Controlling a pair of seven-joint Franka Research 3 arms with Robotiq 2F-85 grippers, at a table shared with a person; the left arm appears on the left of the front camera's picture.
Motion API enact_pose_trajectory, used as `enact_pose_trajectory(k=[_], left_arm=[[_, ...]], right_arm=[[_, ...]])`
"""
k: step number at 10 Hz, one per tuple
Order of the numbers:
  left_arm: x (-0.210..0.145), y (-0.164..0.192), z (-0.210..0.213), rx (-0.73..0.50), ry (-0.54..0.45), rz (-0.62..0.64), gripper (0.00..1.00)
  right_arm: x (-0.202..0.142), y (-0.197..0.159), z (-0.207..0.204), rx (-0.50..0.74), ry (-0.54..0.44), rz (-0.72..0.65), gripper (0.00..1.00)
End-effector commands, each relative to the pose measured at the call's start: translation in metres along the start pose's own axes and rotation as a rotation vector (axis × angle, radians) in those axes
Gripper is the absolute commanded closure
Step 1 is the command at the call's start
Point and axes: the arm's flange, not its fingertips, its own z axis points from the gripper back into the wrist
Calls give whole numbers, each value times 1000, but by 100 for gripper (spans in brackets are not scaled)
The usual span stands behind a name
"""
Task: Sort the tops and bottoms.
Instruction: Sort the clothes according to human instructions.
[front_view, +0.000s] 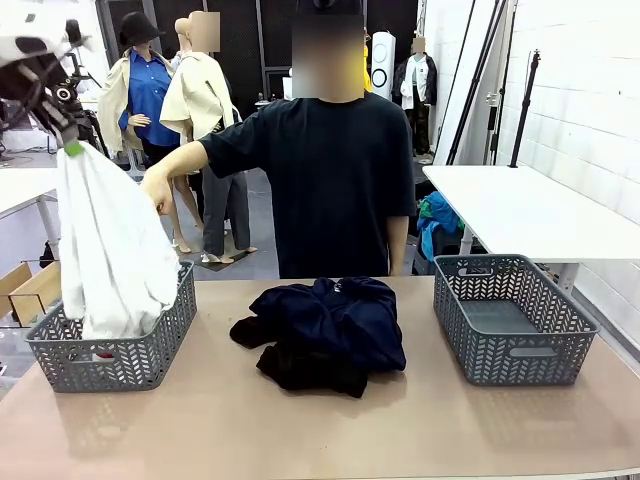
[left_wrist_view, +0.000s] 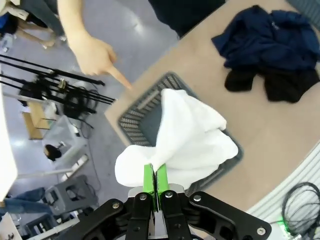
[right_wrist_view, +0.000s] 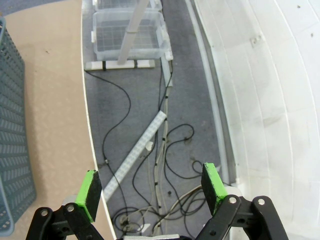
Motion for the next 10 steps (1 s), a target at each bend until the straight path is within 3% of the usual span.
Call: enact_pose_trajectory(k=[1,3,4,8,9,10], left_arm=[[-10,-12,-6,-10,-17,12,100],[-10,-18,-13,-37,-22,-8,100],[-9,-18,-13,-41,-13,-8,90],[-9,-13,-14,-46,2,5,10],[-9,-11,-14,-48,-1,8,0],[-9,-9,-11,-53,-14,26,0]], right_arm=[[1,1,0,-2,1,6,0],[1,1,0,-2,1,6,0],[1,1,0,-2,1,6,0],[1,1,0,-2,1,6,0],[1,1,0,-2,1,6,0],[1,1,0,-2,1,6,0]])
